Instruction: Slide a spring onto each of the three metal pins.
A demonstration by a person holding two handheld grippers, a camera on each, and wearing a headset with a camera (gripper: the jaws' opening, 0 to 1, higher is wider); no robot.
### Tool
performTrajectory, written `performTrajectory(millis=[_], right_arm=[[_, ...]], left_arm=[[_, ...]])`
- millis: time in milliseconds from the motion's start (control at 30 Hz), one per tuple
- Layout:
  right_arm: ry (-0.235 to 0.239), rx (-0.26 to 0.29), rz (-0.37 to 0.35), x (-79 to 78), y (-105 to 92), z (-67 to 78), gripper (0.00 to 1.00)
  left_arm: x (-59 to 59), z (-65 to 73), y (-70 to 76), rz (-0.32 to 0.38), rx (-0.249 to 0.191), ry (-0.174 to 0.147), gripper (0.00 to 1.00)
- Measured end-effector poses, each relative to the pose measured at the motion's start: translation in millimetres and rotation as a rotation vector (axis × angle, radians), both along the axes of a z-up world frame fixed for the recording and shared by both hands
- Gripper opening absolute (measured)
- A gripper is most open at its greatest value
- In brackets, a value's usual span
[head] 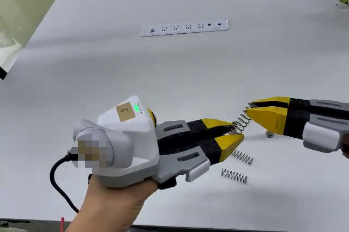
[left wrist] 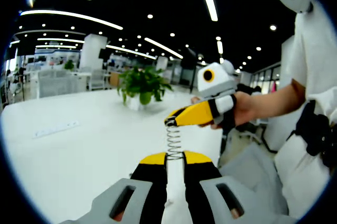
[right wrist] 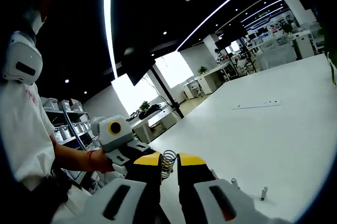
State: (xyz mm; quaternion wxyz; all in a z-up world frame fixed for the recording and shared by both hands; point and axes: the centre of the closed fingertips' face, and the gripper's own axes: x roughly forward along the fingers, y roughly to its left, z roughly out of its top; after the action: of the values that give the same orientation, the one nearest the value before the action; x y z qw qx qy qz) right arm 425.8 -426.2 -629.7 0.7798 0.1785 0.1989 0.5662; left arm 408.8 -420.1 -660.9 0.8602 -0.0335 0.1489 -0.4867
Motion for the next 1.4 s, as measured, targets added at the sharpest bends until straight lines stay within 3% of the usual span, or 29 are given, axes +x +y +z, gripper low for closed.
performTrajectory(millis=[633, 1400], right_arm=[[-0.037, -0.026, 0.051, -9.1, 4.8, 2.3, 0.12], [-0.157, -0.138, 0.145, -24.9, 16.2, 7.3, 0.12]], left_arm=[[-3.3, -3.5, -2.3, -0.022, 0.011, 0.004, 0.11], [-9.1, -6.9, -4.0, -0.052, 0.039, -0.008, 0.10]])
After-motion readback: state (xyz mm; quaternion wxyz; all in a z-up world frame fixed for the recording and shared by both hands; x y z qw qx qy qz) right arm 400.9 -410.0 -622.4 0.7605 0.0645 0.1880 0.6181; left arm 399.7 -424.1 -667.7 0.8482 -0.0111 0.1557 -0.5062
